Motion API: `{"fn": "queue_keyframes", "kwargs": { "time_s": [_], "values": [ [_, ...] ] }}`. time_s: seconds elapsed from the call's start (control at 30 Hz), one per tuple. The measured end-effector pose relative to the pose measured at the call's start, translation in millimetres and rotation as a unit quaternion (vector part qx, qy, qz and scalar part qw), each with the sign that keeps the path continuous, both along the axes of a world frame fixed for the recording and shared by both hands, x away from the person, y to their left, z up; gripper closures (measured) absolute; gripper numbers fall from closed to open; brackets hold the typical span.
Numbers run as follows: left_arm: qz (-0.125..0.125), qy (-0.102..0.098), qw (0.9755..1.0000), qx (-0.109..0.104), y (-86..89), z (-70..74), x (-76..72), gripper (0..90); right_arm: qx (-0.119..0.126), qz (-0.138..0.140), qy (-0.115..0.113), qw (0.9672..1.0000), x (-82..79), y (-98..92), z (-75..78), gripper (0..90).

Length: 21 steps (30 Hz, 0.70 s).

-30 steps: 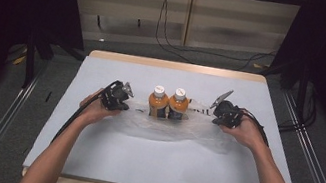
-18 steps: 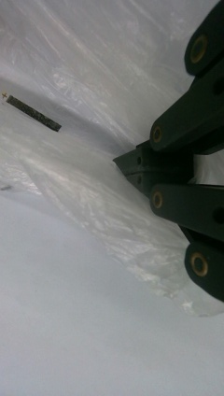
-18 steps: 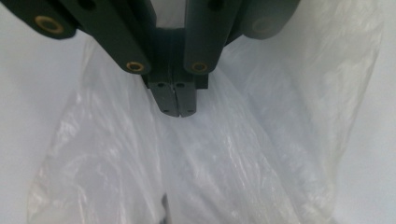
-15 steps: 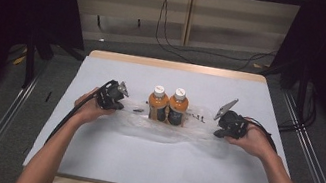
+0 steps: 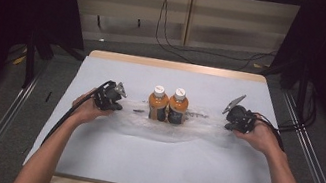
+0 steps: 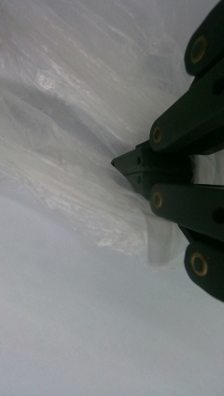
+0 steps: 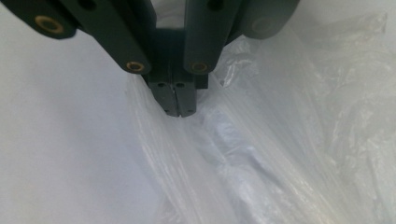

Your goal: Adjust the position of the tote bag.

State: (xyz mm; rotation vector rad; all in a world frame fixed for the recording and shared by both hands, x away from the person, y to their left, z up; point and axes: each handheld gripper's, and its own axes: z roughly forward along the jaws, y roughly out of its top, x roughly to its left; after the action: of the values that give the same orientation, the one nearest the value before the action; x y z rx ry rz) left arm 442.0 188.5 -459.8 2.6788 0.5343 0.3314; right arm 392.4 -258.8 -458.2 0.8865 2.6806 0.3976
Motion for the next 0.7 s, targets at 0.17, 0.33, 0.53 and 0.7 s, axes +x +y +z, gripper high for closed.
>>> {"fn": "queue_keyframes", "kwargs": {
  "time_s": [0.17, 0.33, 0.53, 0.7],
  "values": [
    [-0.012, 0.011, 0.9999, -0.004, 3.9, 1.1, -1.6, 90.0, 0.003, -0.009, -0.008, 0.9999, 3.6, -0.8, -1.1, 90.0],
    [-0.013, 0.007, 0.9996, -0.026, 11.6, -1.3, -4.4, 90.0, -0.007, 0.004, -0.011, 0.9999, 0.5, -1.0, -0.9, 90.0],
    [0.007, 0.002, 0.9990, -0.044, 11.0, -2.9, -8.0, 90.0, -0.014, 0.004, -0.019, 0.9997, -3.6, 1.3, -1.6, 90.0],
    [0.015, 0.009, 0.9969, -0.076, 15.4, -4.9, -10.3, 90.0, 0.005, -0.002, -0.028, 0.9996, -5.2, 0.2, -1.6, 90.0]
  ]
}}
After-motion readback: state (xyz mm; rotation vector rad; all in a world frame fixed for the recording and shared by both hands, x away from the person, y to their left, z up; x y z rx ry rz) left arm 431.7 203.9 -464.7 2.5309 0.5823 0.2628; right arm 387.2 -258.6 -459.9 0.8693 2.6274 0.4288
